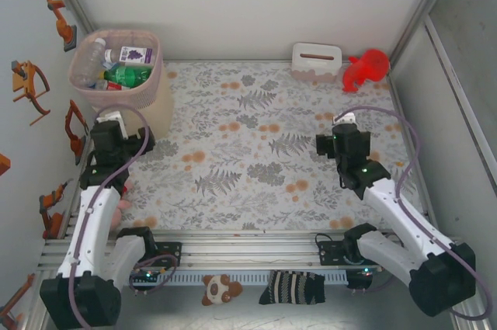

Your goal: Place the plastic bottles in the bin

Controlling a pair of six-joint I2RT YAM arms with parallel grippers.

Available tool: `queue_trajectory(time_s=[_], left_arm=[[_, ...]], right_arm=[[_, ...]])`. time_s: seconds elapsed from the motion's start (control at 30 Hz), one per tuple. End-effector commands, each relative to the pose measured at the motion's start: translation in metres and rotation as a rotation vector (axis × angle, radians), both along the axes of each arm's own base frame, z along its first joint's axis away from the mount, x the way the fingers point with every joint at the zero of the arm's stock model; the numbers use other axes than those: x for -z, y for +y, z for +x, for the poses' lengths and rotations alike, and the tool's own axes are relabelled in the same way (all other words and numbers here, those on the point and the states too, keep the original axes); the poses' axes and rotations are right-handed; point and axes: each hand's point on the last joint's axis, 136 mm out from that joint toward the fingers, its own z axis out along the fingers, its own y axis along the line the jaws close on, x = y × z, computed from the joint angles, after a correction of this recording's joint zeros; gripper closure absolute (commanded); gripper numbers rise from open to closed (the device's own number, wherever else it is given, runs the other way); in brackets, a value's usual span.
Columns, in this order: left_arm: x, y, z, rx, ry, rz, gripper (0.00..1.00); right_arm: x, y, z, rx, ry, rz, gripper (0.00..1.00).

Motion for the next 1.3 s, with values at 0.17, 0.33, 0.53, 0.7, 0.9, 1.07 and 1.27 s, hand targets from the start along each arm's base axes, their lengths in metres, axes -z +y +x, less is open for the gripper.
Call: queue_trajectory(time_s=[0.17,0.33,0.53,0.7,0.9,1.07,1.27], left_arm=[[0.06,0.016,0.039,-0.057,0.081,0.085,0.03],[0.081,0.022,0.064,-0.056,0.076,0.128,0.03],[0.083,-0.008,0.097,0.153,-0.07,0.113,0.03],[0.08,-0.034,0.095,0.284,-0.172,0.021,0.03],[0.079,-0.05,0.092,0.379,-0.246,-0.015,0.03],[0.092,-0.055,0.086,0.419,-0.308,-0.02,0.03],[0.093,-0.056,0.089,0.434,-0.309,-0.035,0.03]], right_arm=[[0.03,-0.042,0.03,0.163,-0.067,0.013,0.01],[0.048,-0.055,0.04,0.188,-0.078,0.01,0.01],[0.058,-0.057,0.052,0.138,-0.145,-0.002,0.01],[0.053,-0.056,0.063,0.081,-0.213,0.043,0.01],[0.061,-0.055,0.078,0.023,-0.227,0.121,0.03],[0.071,-0.048,0.084,-0.03,-0.208,0.146,0.04],[0.081,-0.056,0.084,-0.015,-0.224,0.19,0.02]])
